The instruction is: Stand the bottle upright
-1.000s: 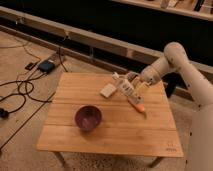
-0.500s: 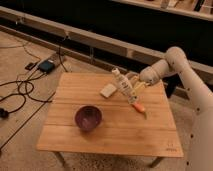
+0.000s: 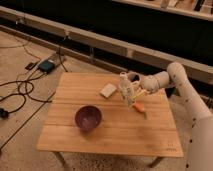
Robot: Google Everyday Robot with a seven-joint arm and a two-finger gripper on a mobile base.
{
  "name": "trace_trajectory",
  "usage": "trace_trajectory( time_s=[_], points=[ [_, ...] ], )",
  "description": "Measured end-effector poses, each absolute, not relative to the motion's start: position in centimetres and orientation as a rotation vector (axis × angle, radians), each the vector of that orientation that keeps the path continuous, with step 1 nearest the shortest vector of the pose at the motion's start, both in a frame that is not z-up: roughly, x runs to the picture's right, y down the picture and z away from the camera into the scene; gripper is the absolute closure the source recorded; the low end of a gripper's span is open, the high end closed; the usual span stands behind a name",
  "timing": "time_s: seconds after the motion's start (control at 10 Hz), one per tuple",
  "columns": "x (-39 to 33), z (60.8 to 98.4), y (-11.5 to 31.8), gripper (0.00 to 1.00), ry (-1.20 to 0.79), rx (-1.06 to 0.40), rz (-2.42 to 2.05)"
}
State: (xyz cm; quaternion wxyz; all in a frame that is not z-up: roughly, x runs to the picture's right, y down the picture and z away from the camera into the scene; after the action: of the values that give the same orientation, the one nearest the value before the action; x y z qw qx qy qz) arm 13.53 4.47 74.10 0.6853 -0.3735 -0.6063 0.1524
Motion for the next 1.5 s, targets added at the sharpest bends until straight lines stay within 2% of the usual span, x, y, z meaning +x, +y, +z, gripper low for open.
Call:
trace_trajectory(
  time_s=[1.5],
  points=[
    [13.95,74.77,4.87,1.00,-1.377,-0.814,0.337]
  ],
)
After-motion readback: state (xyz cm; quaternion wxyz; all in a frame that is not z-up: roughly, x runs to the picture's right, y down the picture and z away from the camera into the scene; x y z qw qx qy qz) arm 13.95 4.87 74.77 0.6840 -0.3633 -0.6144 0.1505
